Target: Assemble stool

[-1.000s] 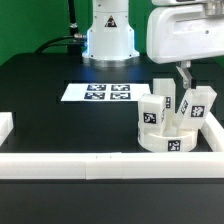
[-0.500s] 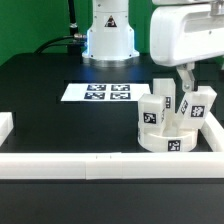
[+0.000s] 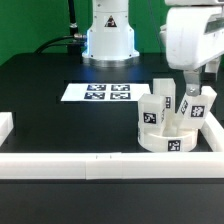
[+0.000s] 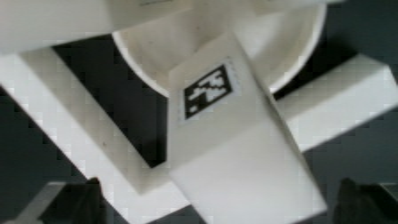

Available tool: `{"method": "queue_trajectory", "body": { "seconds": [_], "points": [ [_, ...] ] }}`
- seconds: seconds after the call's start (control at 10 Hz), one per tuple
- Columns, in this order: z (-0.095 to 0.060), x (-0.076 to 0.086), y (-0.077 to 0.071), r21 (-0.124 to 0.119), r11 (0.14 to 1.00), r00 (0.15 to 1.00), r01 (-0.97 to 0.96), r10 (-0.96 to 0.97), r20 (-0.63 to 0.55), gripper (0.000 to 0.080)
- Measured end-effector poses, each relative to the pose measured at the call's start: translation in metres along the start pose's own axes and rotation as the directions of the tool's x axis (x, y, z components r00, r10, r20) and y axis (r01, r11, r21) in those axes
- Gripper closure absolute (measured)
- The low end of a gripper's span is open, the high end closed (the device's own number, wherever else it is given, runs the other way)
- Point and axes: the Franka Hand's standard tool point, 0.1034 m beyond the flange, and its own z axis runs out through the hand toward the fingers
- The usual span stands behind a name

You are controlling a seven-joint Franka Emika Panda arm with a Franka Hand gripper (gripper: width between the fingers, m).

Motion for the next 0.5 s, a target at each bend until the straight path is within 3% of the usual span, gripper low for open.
{"method": "queue_trajectory", "body": {
  "seconds": [0.5],
  "points": [
    [0.0090,-0.0076,-0.0006,0.003,0.954,0.953,0.301,-0.301,0.042,0.0150]
  ]
}}
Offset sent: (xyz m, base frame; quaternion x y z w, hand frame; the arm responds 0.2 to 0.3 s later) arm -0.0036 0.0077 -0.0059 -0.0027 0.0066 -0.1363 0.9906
